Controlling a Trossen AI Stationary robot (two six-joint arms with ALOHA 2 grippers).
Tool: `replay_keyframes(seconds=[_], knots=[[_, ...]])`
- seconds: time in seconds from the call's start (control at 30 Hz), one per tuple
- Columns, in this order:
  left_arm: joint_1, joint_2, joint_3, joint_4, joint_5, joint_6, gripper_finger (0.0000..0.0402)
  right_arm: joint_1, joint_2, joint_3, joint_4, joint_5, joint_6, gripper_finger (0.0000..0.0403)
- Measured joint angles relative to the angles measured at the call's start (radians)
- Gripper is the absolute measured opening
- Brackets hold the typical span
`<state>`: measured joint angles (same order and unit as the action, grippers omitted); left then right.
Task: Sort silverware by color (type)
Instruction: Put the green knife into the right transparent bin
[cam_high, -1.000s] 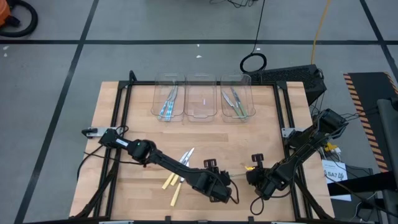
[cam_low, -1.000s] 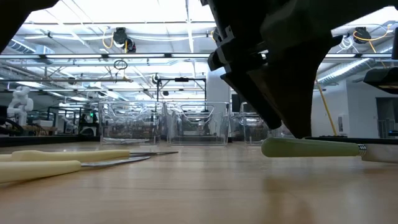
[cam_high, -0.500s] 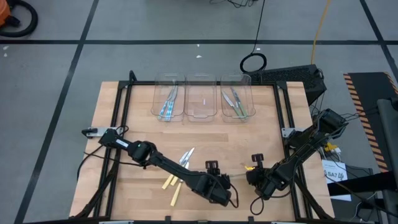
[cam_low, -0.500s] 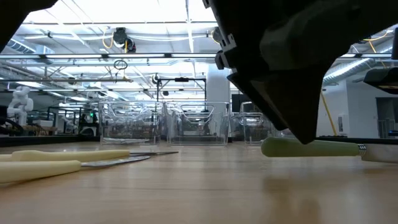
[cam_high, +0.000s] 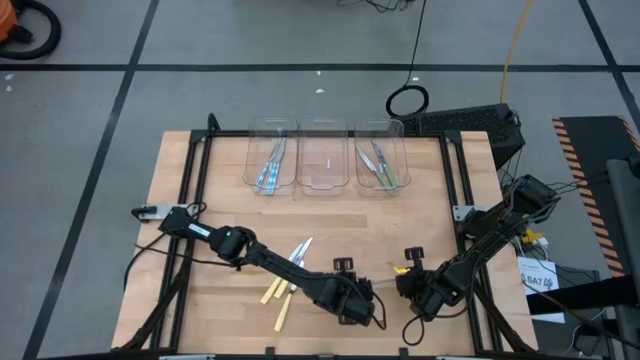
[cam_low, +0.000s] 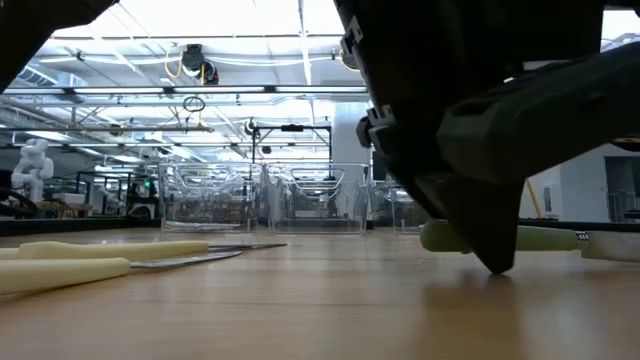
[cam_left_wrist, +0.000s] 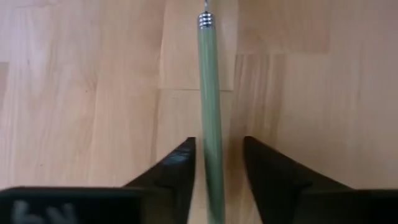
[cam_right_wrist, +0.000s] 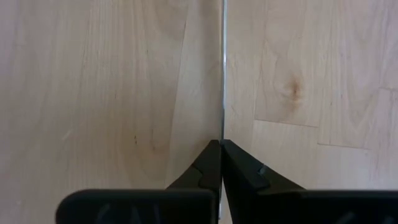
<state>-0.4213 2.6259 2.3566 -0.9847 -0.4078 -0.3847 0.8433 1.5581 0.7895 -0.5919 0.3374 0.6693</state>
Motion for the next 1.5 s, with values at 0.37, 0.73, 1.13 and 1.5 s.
replay_keyframes(seconds=[0.37, 0.73, 1.13, 1.5], knots=[[0.002, 0.002, -0.001, -0.014, -0.015, -0.003, 0.0036, 0.0, 0.0, 0.006, -0.009, -0.001, -0.026, 0.0005], [0.006, 0.002, -0.001, -0.011, 0.001, -0.006, 0.0036, 0.0, 0.001, 0.099, -0.11, -0.015, -0.031, 0.0006], [0.007, 0.002, -0.001, -0.008, 0.014, -0.01, 0.0036, 0.0, 0.001, 0.103, -0.127, -0.002, -0.022, 0.0006], [0.004, 0.002, -0.001, -0.007, 0.014, -0.008, 0.0036, 0.0, 0.001, 0.103, -0.129, -0.002, -0.019, 0.0006]])
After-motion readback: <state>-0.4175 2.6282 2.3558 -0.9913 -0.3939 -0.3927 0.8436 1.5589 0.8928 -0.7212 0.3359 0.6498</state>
